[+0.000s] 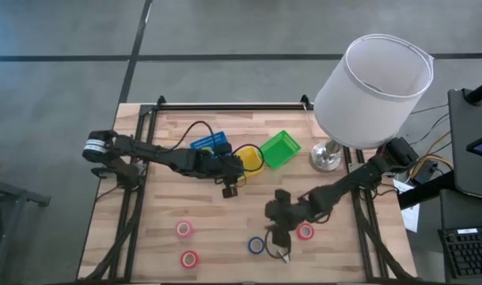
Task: Pick and place Stapler, Stapler remover, tape
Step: Put the dark blue staple remover into the yellow bin
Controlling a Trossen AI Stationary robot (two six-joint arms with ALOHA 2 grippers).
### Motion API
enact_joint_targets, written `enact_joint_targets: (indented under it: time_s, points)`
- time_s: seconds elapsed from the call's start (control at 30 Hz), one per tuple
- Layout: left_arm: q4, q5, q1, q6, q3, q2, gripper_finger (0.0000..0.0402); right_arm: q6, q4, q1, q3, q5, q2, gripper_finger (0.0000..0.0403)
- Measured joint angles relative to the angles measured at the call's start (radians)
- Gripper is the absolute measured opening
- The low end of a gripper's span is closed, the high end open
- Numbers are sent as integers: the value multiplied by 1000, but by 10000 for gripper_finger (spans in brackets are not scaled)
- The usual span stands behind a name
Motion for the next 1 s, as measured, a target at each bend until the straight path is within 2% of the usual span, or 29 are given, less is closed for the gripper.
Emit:
enact_joint_targets:
  time_s: [0.1,0.17,0.4,0.73,1.0]
  points:
    - [-6,0,-18,-5,-1,3,114,112,-53,42,37,-79,0,226]
    - [-9,0,-30,-26,-1,6,112,168,-69,69,58,-92,0,226]
    - [-13,0,-59,-90,-1,8,111,312,-97,133,89,-80,0,226]
    - [25,-89,-59,-68,-1,8,108,821,-91,240,8,-80,1,226]
    - [73,-94,-59,-6,-1,8,108,1058,-86,305,-8,-55,34,226]
